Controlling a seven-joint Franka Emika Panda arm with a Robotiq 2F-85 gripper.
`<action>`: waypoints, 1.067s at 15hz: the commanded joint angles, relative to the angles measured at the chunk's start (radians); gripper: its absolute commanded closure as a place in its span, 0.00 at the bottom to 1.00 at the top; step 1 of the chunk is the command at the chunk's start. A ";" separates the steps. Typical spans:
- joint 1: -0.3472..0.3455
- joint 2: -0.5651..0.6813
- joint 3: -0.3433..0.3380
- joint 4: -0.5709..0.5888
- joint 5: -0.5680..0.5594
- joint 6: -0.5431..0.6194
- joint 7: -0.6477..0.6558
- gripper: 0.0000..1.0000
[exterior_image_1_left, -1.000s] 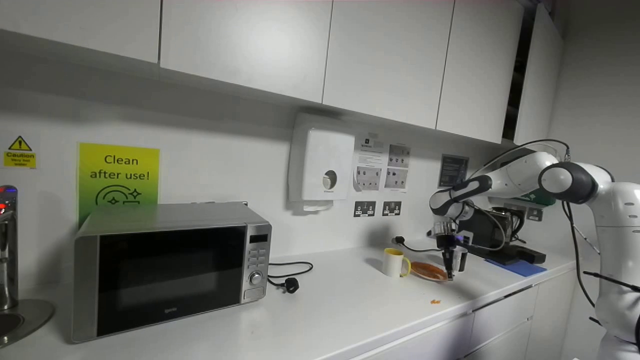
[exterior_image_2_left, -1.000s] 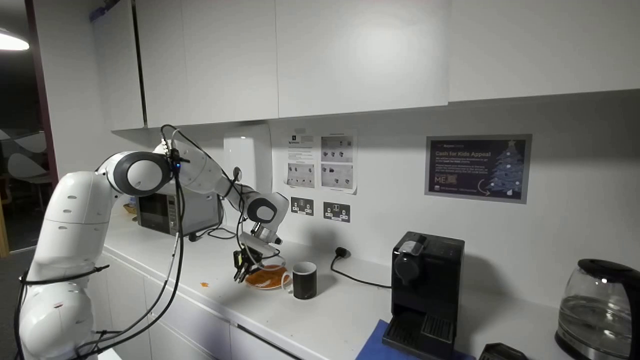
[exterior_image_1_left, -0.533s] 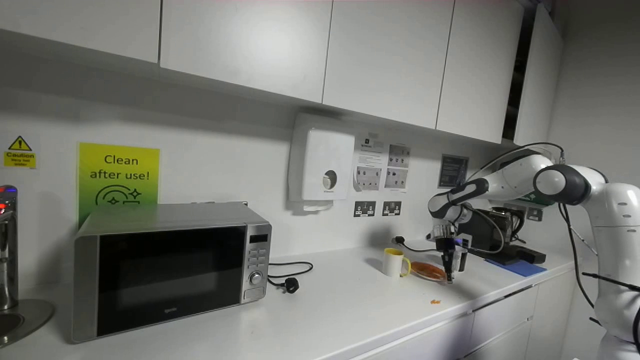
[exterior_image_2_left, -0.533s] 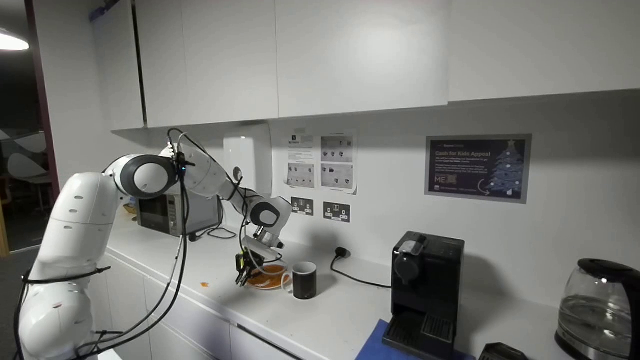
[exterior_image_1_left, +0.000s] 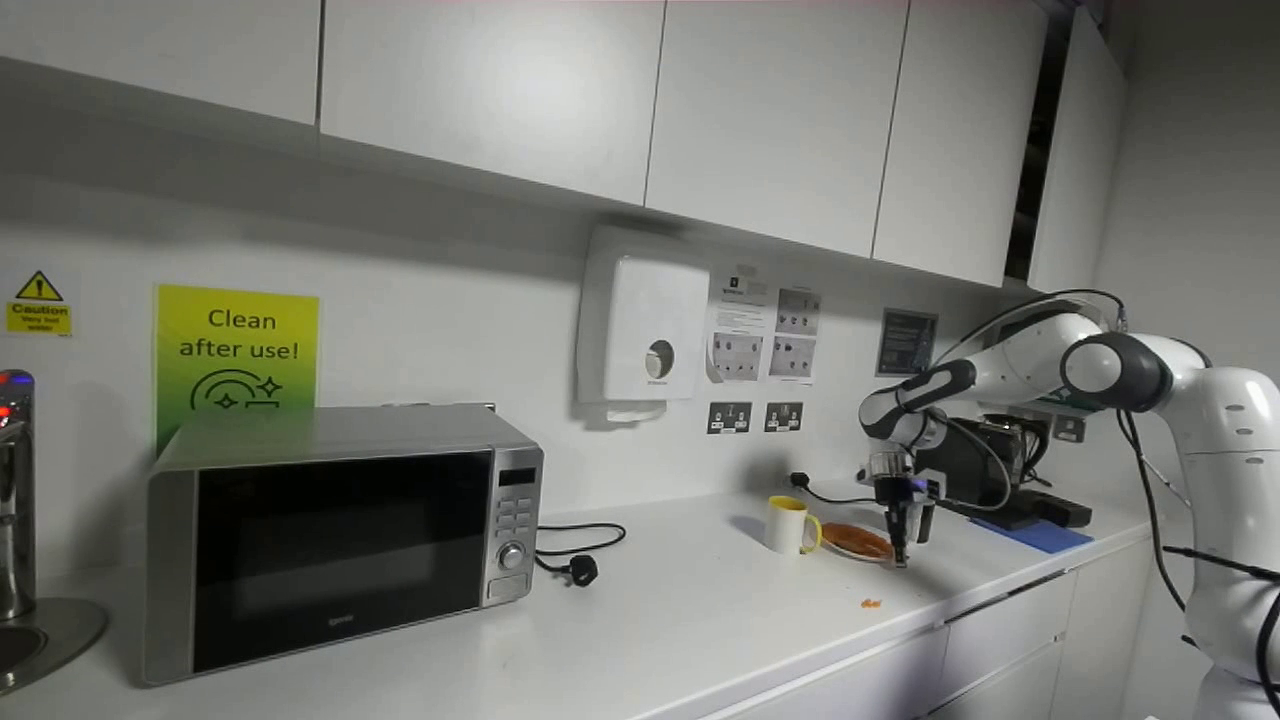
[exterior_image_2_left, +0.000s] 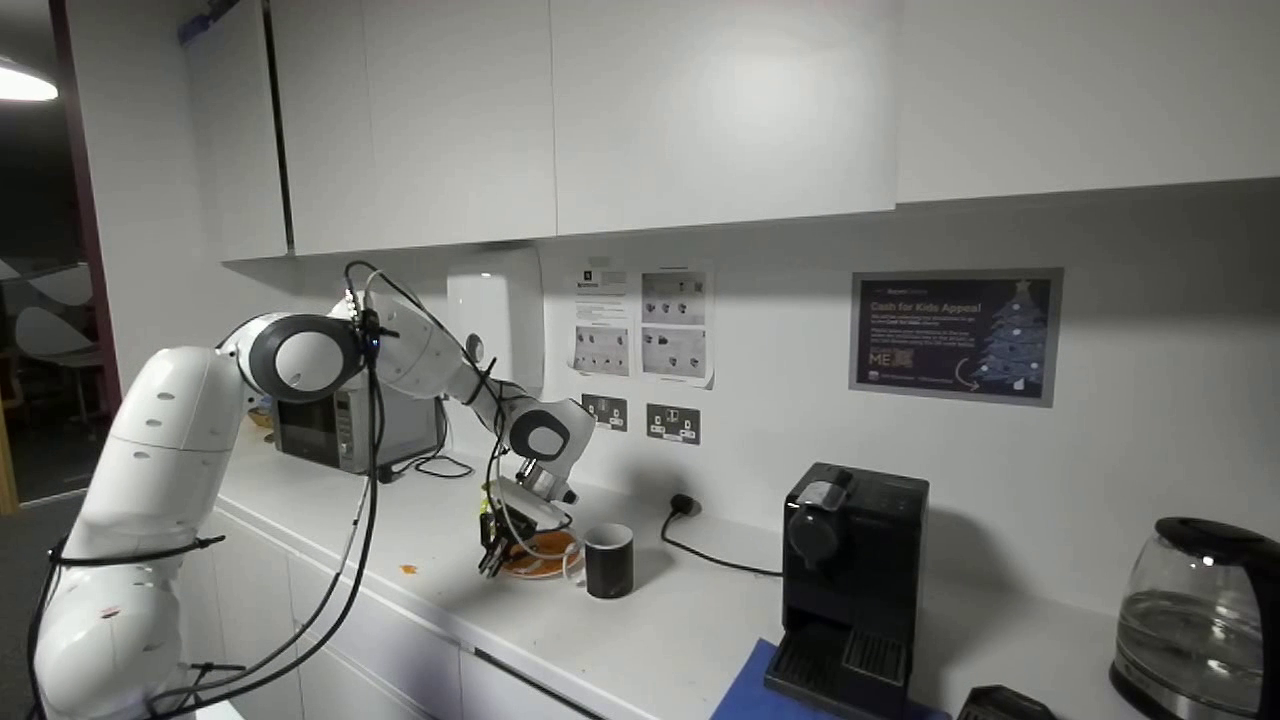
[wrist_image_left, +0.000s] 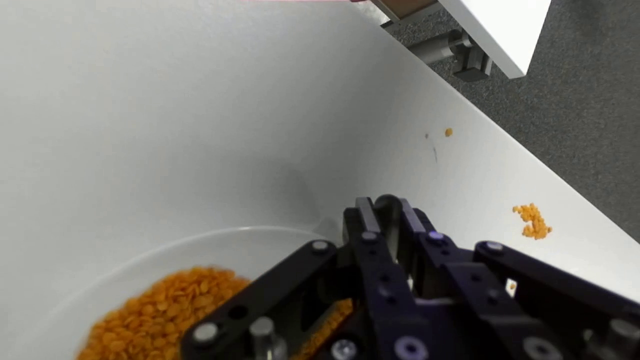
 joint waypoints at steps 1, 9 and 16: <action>-0.014 0.009 -0.004 0.034 -0.005 -0.027 0.006 0.97; 0.015 -0.012 -0.015 0.033 -0.114 -0.022 0.132 0.97; 0.034 -0.018 -0.012 0.051 -0.208 -0.047 0.249 0.97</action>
